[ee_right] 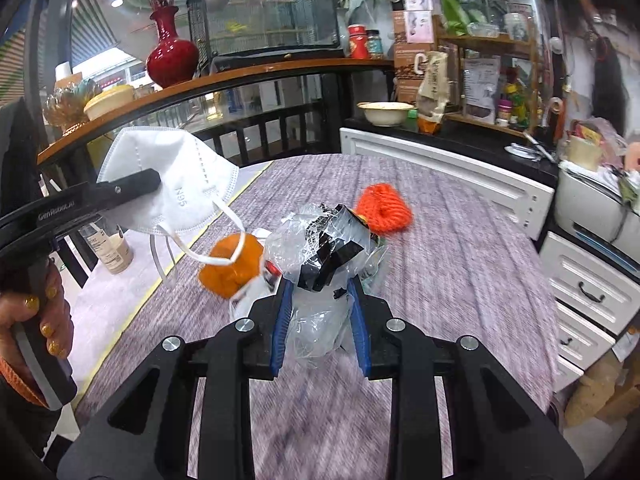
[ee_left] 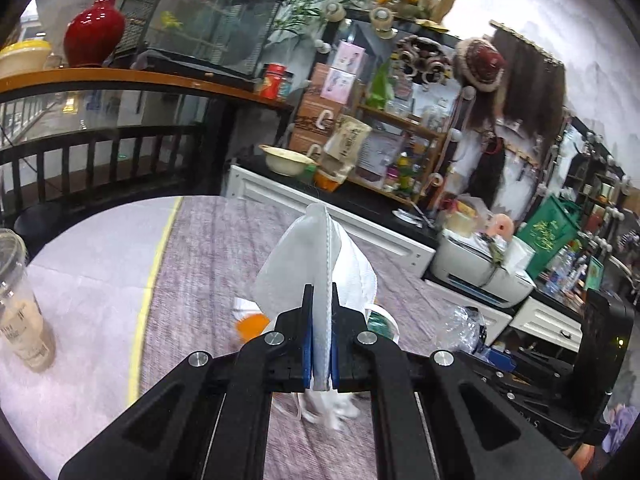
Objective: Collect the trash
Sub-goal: 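Carry the mask and clear plastic to the bin and release both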
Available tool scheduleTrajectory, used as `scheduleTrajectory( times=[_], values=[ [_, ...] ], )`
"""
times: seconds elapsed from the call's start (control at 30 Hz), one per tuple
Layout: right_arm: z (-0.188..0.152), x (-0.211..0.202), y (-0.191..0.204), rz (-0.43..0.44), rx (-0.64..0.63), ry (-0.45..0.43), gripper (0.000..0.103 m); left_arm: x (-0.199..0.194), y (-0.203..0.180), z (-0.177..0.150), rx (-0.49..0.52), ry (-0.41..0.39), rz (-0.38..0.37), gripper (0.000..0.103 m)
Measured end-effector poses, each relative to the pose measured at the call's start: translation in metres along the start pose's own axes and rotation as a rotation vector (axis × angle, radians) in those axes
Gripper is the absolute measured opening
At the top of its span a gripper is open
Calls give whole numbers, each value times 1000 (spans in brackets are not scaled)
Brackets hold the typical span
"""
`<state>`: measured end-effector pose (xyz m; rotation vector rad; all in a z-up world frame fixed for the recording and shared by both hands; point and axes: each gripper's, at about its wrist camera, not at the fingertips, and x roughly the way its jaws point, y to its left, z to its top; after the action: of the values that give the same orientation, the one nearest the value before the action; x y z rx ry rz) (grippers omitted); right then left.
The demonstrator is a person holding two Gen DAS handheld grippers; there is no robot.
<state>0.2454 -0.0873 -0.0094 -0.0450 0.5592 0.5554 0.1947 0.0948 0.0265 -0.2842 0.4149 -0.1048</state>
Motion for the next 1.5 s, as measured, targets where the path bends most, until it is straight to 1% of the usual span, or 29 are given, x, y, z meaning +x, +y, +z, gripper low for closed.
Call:
scheduleTrajectory(
  times=[0.1,0.2,0.27,0.47,0.57,0.7,0.73,0.87,0.93,0.97,1.0,1.03,1.07,1.1,1.17,1.23,1.3,1.4,1.5],
  values=[
    [-12,-27,-12,-58,-4,-31,28,-1,-22,-11,31,5,-34,7],
    [-27,-51,-29,-102,17,-40,28,-1,-41,-21,56,16,-68,7],
    [-37,-65,-42,-130,32,-37,28,0,-57,-29,78,27,-96,7],
    [-75,-107,-93,-266,106,-14,28,11,-105,-55,135,79,-184,7],
    [-96,-120,-126,-312,182,23,28,17,-127,-67,153,106,-232,7],
    [-119,-127,-160,-366,239,76,28,24,-158,-80,187,135,-284,7],
    [-127,-127,-172,-377,258,101,28,25,-164,-83,195,141,-293,7],
    [-148,-117,-204,-387,340,184,28,33,-185,-96,224,178,-329,7],
    [-159,-108,-215,-380,378,232,31,36,-194,-104,235,198,-342,7],
    [-165,-104,-218,-380,395,249,37,39,-198,-108,241,209,-347,7],
    [-171,-101,-222,-376,417,266,46,42,-204,-113,250,225,-353,7],
    [-178,-98,-227,-378,448,279,53,45,-208,-117,257,237,-357,7],
    [-182,-98,-230,-386,471,282,66,47,-212,-121,262,249,-361,7],
    [-184,-98,-231,-393,483,281,69,49,-215,-125,268,265,-366,7],
    [-185,-104,-234,-407,494,260,70,53,-221,-133,276,289,-373,7],
    [-182,-113,-237,-442,500,228,75,58,-229,-141,288,316,-382,7],
    [-179,-127,-241,-500,520,181,80,64,-238,-150,303,345,-390,7],
    [-177,-142,-248,-559,545,124,82,74,-250,-161,327,385,-400,7],
    [-172,-159,-251,-576,551,69,83,87,-259,-171,337,445,-416,7]
  ],
)
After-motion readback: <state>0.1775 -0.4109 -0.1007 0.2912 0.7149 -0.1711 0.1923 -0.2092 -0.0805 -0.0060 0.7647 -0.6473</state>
